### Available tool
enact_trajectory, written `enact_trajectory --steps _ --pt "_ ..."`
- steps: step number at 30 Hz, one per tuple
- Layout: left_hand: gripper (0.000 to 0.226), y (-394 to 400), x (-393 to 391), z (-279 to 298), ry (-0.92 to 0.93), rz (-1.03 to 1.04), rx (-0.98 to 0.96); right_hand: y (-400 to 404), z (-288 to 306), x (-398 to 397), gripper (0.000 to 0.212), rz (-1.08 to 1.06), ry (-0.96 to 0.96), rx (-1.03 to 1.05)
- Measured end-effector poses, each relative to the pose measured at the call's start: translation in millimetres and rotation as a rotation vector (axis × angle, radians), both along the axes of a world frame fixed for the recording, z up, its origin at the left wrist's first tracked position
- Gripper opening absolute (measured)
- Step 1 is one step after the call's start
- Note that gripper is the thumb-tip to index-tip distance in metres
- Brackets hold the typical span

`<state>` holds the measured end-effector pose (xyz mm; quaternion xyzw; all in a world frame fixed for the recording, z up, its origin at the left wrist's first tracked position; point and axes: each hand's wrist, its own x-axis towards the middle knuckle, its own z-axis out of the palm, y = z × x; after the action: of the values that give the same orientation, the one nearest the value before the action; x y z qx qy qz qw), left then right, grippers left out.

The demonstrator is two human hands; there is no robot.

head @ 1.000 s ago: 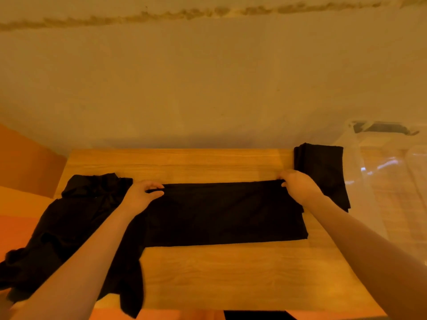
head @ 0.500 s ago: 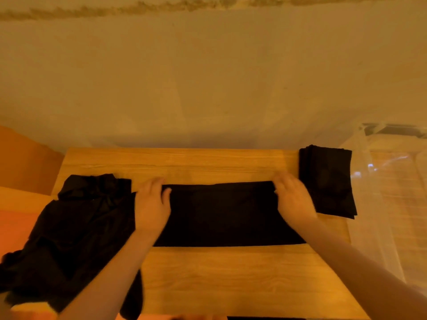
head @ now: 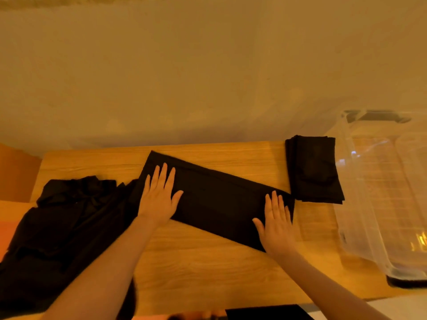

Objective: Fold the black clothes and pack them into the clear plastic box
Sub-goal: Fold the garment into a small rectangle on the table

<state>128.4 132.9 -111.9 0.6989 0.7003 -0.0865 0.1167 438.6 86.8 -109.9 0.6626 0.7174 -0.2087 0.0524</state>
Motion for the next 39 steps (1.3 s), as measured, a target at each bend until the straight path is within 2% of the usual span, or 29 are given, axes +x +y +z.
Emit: enact_trajectory --steps 2,4,6,8,11,15,17,19,21,23,26,28,29,32,35,39 --pt "0.068 15 -6 6 0.075 -0.028 0.004 -3 6 -1 0.086 0.020 0.029 0.030" --pt "0.067 18 5 16 0.091 0.043 0.054 7 12 6 0.078 0.074 0.043 0.083" --pt "0.068 7 32 23 0.022 0.143 0.067 21 11 20 0.071 0.147 -0.012 0.078" --pt "0.070 -11 62 22 -0.061 0.227 -0.003 25 6 31 0.069 0.187 -0.063 0.088" --pt "0.071 -24 78 10 -0.057 0.253 -0.043 4 -4 40 0.074 0.154 -0.059 0.031" --pt "0.069 -4 60 3 -0.016 0.001 0.011 -43 -8 31 0.067 0.068 -0.022 0.040" --pt "0.069 7 49 7 0.031 -0.138 -0.006 -62 -8 27 0.068 0.116 0.017 0.050" --pt "0.069 8 46 14 0.055 -0.178 0.031 -64 -1 29 0.066 0.166 0.043 0.093" --pt "0.069 -9 60 22 0.011 -0.143 0.085 -54 5 36 0.060 0.230 0.021 0.166" --pt "0.069 -43 87 22 -0.095 -0.139 0.102 -40 6 43 0.056 0.346 -0.018 0.153" --pt "0.063 -105 121 7 -0.140 -0.248 0.026 -31 2 54 0.054 0.498 -0.109 0.120" --pt "0.062 -129 125 6 -0.104 -0.249 -0.056 -39 -3 61 0.056 0.461 -0.135 0.075" --pt "0.061 -134 119 2 -0.065 -0.272 -0.026 -47 -5 61 0.057 0.415 -0.142 0.075" --pt "0.056 -132 92 -1 -0.039 -0.451 -0.011 -92 -10 51 0.065 0.318 -0.121 0.057" --pt "0.055 -125 64 12 0.039 -0.592 -0.132 -142 -13 34 0.072 0.381 -0.076 0.058" --pt "0.060 -143 54 27 -0.030 -0.642 -0.043 -162 -3 31 0.089 0.478 -0.114 0.135"
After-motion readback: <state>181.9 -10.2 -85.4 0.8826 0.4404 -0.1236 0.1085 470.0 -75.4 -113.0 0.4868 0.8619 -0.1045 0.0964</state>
